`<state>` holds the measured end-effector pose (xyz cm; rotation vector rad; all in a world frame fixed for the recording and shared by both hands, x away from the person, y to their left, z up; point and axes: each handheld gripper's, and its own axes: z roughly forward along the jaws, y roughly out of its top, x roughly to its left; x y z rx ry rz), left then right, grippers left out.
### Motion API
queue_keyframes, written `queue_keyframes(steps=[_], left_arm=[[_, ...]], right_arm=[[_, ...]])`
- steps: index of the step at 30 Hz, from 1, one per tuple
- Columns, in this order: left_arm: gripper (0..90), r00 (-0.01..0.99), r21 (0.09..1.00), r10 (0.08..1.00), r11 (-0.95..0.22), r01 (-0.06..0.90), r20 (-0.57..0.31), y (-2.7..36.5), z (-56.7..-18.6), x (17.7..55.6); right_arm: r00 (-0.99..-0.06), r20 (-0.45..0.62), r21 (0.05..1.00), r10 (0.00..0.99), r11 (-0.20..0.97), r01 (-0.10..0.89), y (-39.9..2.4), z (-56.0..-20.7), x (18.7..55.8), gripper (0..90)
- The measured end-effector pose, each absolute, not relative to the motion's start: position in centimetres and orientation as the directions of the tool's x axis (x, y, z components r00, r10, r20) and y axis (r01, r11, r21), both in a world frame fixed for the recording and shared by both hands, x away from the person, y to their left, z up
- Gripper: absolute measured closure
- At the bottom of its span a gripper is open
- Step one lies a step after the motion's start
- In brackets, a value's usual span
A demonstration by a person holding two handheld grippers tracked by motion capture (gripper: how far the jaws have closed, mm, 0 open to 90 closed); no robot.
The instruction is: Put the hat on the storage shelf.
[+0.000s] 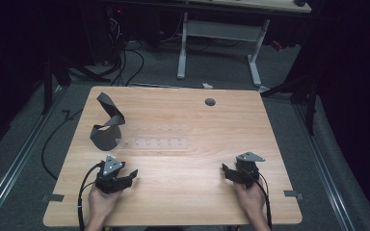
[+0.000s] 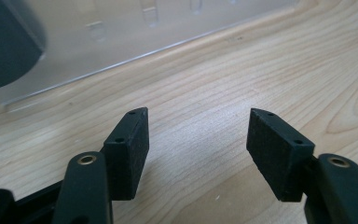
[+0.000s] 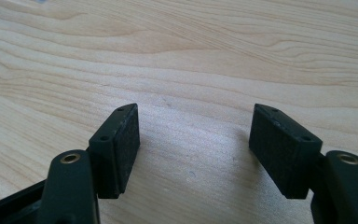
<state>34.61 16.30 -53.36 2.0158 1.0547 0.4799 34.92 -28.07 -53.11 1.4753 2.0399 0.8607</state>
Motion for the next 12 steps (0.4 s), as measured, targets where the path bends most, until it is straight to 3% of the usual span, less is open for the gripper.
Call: queue_keyframes(steps=[4, 12], left_arm=[[37.4, 0.584, 0.754, 0.811, -0.396, 0.524, 0.02, 15.51, -53.56, 34.91], [33.0, 0.589, 0.749, 0.808, -0.379, 0.543, -0.018, 15.55, -53.62, 35.21]], right_arm=[[-0.306, -0.017, 0.725, 0.952, 0.223, 0.652, -28.07, -53.11, 34.92, 33.7], [-0.305, -0.016, 0.724, 0.952, 0.222, 0.653, -28.06, -53.1, 34.91, 33.7]])
